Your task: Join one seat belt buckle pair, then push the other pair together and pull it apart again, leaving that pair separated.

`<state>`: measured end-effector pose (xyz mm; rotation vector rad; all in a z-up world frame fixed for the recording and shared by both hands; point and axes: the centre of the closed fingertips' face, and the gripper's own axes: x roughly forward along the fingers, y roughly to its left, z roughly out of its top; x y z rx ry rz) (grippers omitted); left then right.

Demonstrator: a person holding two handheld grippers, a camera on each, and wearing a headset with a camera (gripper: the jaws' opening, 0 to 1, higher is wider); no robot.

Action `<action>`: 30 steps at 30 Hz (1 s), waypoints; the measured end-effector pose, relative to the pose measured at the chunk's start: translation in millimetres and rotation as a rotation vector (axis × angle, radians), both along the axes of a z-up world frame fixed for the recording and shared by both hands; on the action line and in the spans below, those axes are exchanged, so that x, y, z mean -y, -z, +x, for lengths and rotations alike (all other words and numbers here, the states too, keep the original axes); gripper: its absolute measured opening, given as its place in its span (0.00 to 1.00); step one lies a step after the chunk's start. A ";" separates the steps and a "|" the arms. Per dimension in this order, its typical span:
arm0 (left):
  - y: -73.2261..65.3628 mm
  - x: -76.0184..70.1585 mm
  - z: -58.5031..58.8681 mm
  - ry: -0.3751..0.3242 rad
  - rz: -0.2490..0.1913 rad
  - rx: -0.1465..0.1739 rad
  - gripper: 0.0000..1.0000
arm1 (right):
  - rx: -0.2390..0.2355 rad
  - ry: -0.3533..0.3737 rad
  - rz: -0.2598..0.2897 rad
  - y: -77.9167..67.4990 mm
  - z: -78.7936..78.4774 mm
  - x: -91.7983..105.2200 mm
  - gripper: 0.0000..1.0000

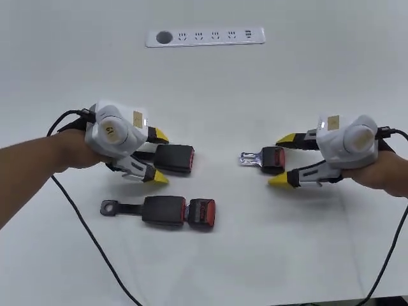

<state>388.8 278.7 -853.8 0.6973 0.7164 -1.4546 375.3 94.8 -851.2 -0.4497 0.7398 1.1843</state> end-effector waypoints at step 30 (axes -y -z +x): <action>-1.4 1.2 3.0 0.004 0.001 0.014 0.34 | 0.044 -0.117 0.062 3.5 -5.5 -24.2 0.36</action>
